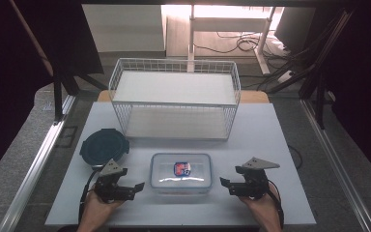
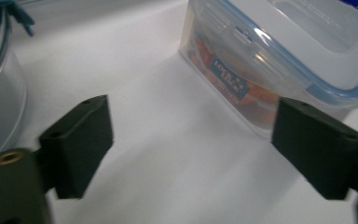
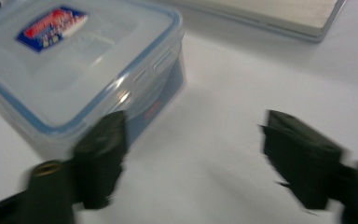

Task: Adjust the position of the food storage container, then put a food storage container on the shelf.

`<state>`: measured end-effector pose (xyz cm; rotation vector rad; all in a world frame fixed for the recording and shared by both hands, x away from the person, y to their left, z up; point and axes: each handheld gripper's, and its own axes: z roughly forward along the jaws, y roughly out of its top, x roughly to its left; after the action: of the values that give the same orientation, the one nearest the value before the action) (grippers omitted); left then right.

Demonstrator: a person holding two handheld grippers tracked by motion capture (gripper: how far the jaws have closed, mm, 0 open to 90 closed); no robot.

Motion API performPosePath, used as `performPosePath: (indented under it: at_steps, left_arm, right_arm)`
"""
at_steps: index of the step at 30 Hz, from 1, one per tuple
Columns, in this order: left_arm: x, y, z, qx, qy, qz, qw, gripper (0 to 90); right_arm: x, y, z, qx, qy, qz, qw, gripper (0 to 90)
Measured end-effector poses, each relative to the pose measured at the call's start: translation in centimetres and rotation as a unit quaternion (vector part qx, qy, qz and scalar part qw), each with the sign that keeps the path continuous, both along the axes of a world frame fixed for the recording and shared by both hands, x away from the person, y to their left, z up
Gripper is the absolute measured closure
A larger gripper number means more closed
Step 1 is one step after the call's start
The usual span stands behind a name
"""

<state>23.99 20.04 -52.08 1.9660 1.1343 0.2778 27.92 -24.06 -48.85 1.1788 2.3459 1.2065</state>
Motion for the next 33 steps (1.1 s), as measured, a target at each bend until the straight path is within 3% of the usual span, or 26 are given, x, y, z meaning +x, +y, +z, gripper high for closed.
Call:
performPosePath:
  at_steps: [1, 2, 4, 9, 14, 20, 25, 28, 33]
  left_arm:
    - [0.0, 0.0, 0.0, 0.0, 0.0, 0.0, 1.0, 4.6]
    - [-0.2, 0.2, 0.2, 0.003, -0.004, 0.003, 1.0, 3.5]
    - [-0.3, 0.4, 0.2, 0.001, -0.005, -0.001, 1.0, 1.2]
    - [-0.3, 0.5, 0.2, -0.011, -0.001, -0.003, 0.9999, 0.7]
    - [-0.3, 0.2, -0.1, -0.009, -0.016, -0.016, 0.9997, 2.5]
    - [-0.1, 0.0, -0.4, -0.022, -0.029, -0.034, 0.9988, 3.0]
    - [-0.1, 0.1, -0.1, -0.029, -0.024, -0.031, 0.9988, 4.3]
    - [0.2, 0.0, 0.3, -0.043, -0.01, -0.036, 0.9984, 5.1]
    - [0.6, -0.5, 0.9, -0.047, -0.001, -0.049, 0.9977, 4.8]
  right_arm:
    - [0.0, 0.0, 0.0, 0.0, 0.0, 0.0, 1.0, 13.2]
    - [0.0, 0.0, -0.1, -0.005, -0.005, 0.006, 1.0, 4.3]
    - [-0.1, 0.1, -0.2, -0.016, -0.013, 0.007, 0.9998, 2.1]
    - [0.0, 0.2, -0.3, -0.012, -0.004, 0.012, 0.9999, 1.5]
    - [0.1, 0.0, -0.2, -0.004, -0.005, 0.013, 0.9999, 1.5]
    - [0.1, -0.1, -0.2, 0.007, -0.004, 0.012, 0.9999, 1.5]
    - [0.1, 0.1, -0.1, 0.007, -0.008, 0.016, 0.9998, 1.4]
    - [0.2, 0.4, 0.0, 0.007, -0.008, 0.024, 0.9997, 1.6]
    - [0.3, 1.4, 0.4, -0.007, -0.002, 0.022, 0.9997, 1.0]
